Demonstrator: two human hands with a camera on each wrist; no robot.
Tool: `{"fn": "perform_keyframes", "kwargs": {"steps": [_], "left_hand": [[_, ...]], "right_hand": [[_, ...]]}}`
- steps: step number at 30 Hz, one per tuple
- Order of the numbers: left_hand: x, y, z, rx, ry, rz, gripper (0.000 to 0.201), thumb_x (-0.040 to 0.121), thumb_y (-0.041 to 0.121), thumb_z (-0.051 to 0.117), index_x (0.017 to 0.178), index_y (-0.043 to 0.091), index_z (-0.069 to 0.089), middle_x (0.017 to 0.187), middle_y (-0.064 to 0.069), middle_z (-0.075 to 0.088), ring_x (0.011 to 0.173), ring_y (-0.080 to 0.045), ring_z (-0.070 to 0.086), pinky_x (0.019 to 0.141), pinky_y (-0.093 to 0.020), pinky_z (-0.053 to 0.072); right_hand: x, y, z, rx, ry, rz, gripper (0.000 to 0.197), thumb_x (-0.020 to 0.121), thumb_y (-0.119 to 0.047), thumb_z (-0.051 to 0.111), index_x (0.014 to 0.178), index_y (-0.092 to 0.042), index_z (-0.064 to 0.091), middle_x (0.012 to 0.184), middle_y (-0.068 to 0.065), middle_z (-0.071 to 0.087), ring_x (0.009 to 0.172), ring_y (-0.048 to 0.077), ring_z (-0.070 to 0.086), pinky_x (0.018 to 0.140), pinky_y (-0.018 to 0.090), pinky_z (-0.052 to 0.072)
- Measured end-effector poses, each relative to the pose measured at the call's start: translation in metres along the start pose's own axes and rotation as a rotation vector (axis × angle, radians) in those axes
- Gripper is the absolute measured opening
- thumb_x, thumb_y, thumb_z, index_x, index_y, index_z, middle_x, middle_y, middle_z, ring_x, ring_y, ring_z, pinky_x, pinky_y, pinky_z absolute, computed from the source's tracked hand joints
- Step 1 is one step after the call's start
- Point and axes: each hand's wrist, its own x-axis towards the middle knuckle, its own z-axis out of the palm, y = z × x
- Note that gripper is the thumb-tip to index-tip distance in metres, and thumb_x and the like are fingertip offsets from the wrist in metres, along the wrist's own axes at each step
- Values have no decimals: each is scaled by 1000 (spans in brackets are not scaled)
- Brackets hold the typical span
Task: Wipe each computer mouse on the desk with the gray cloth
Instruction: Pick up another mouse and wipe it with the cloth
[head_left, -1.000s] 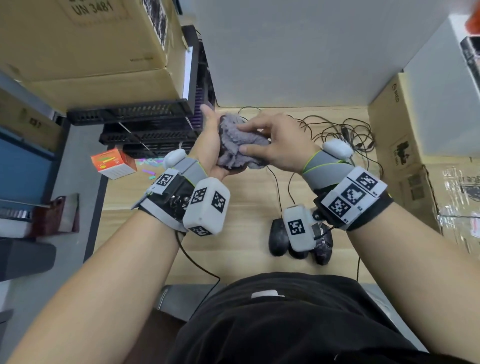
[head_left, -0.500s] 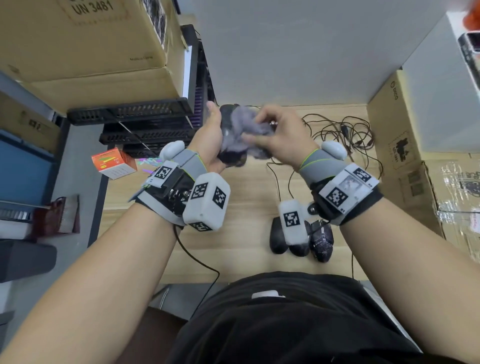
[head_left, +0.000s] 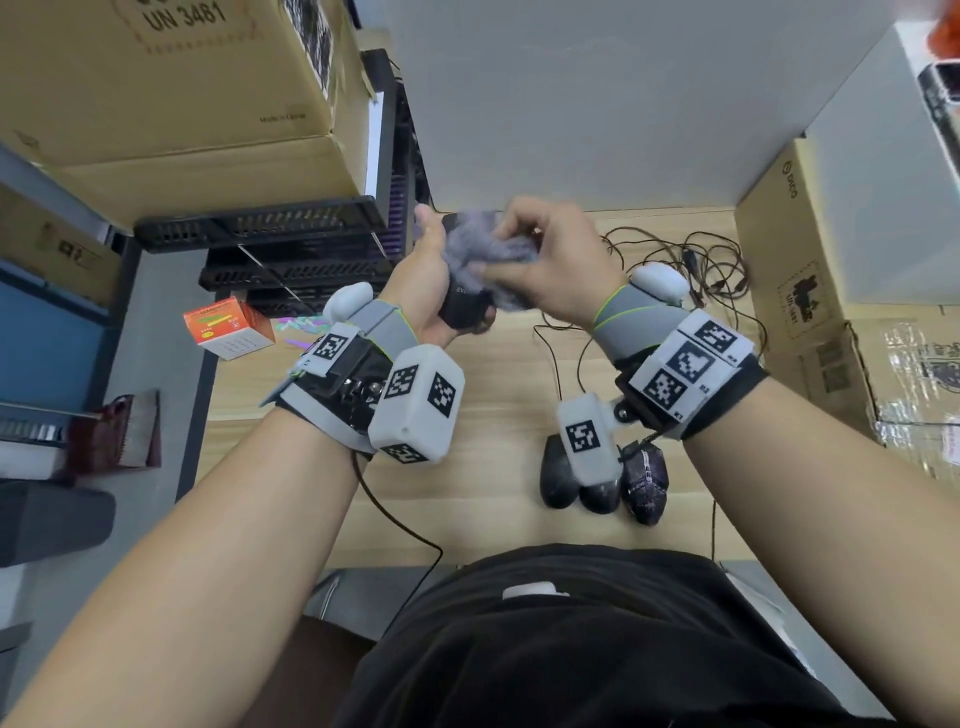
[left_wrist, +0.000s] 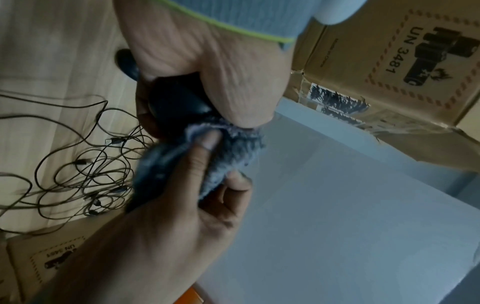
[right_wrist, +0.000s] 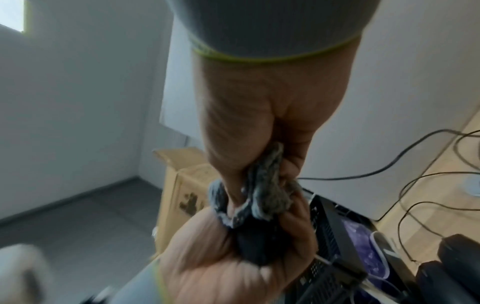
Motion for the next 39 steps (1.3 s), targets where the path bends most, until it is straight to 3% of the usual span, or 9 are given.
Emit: {"fn": "perform_keyframes", "kwargs": {"steps": [3, 6, 11, 13, 16, 21, 27, 30, 39], "left_hand": [[5, 2, -7, -88, -32, -14, 82, 100, 68, 13, 113, 1, 59, 100, -22, 72, 80, -28, 74, 63, -37, 63], [8, 4, -15, -71, -31, -40, 93, 93, 78, 26, 137, 0, 52, 127, -28, 66, 108, -42, 70, 80, -52, 60], [15, 12, -21, 106, 49, 8, 91, 93, 79, 19, 121, 2, 60, 105, -19, 75, 84, -28, 67, 65, -28, 56], [17, 13, -22, 135, 41, -2, 103, 87, 84, 27, 142, 0, 49, 141, -25, 56, 106, -37, 69, 75, -33, 55], [18, 12, -23, 34, -9, 0, 97, 87, 83, 35, 145, 7, 50, 123, -19, 68, 105, -32, 70, 97, -45, 53], [13, 13, -19, 20, -59, 28, 98, 82, 83, 35, 147, 12, 49, 140, -18, 61, 122, -39, 63, 86, -45, 57], [11, 19, -22, 9, -37, 29, 87, 92, 79, 30, 132, 9, 61, 126, -17, 69, 105, -30, 72, 97, -46, 55], [7, 22, -19, 5, -38, 11, 91, 92, 78, 30, 144, 7, 51, 142, -24, 57, 127, -43, 59, 98, -55, 53], [6, 20, -20, -26, -2, -2, 83, 94, 75, 32, 134, 10, 62, 126, -16, 69, 106, -35, 71, 83, -54, 59]], "right_hand": [[-5, -10, 5, -29, -252, -106, 31, 62, -23, 85, 68, -30, 55, 73, 2, 61, 68, 18, 55, 63, 29, 46], [0, -5, -10, 25, -218, -6, 39, 62, -11, 88, 67, -30, 55, 70, -6, 59, 63, 1, 51, 62, 20, 44], [-7, -6, 9, 15, -161, -52, 34, 60, -18, 86, 66, -28, 54, 75, 4, 63, 63, 17, 59, 55, 26, 49], [-14, -10, 18, -46, -214, -94, 26, 56, -23, 82, 66, -26, 58, 76, 1, 59, 65, 12, 55, 55, 26, 46], [-10, -6, 8, 38, -199, -62, 29, 58, -15, 86, 66, -25, 61, 73, -4, 58, 63, 6, 51, 55, 23, 47], [6, 7, -12, 121, 91, 71, 40, 63, -18, 89, 65, -30, 51, 70, -13, 52, 68, 11, 49, 66, 31, 47], [-4, -8, 2, -2, -198, -120, 39, 60, -16, 88, 65, -32, 53, 68, -14, 55, 63, 0, 47, 61, 16, 39], [2, -3, -6, 109, -103, -46, 44, 62, -10, 89, 65, -29, 50, 68, -13, 51, 61, -5, 46, 62, 12, 39], [-2, 3, -6, 108, -77, -7, 48, 62, -8, 90, 64, -28, 46, 66, -14, 48, 57, -6, 42, 58, 12, 36]]}}
